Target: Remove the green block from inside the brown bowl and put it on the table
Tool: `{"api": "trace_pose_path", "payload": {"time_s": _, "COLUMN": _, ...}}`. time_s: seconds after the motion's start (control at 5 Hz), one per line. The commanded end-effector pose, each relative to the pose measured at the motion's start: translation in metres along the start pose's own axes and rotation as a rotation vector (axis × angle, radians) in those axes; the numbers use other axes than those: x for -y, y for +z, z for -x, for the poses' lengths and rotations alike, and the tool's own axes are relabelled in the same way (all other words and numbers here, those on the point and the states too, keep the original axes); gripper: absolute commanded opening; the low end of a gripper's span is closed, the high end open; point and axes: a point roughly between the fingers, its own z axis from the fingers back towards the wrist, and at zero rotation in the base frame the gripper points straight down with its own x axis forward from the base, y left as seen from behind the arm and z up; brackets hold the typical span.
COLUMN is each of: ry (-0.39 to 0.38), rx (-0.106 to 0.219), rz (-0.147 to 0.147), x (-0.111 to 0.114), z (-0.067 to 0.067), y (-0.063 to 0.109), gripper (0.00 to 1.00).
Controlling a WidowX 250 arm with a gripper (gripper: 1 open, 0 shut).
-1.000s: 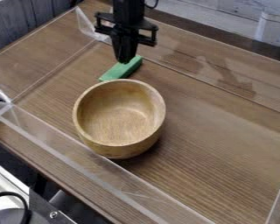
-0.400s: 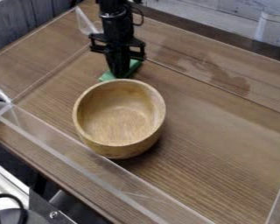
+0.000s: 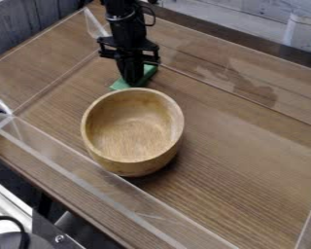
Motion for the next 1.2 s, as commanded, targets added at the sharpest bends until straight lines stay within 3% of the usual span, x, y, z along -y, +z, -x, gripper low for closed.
{"api": "trace_pose_path", "payload": {"time_s": 0.0, "ry": -0.009, "rx": 0.035, "rz": -0.016, "x": -0.01, "z": -0.001, "y": -0.004, "gripper": 0.0}}
{"api": "trace_pose_path", "payload": {"time_s": 0.4, "ry": 0.048, "rx": -0.01, "rz": -0.033, "x": -0.015, "z": -0.011, "y": -0.012, "gripper": 0.0}}
{"api": "trace_pose_path", "payload": {"time_s": 0.6, "ry": 0.062, "rx": -0.018, "rz": -0.069, "x": -0.017, "z": -0.016, "y": -0.019, "gripper": 0.0}}
{"api": "trace_pose_path", "payload": {"time_s": 0.8, "ry": 0.077, "rx": -0.025, "rz": -0.104, "x": -0.019, "z": -0.02, "y": -0.024, "gripper": 1.0}}
{"api": "trace_pose_path", "payload": {"time_s": 1.0, "ry": 0.066, "rx": -0.031, "rz": -0.117, "x": -0.019, "z": -0.015, "y": -0.028, "gripper": 0.0}}
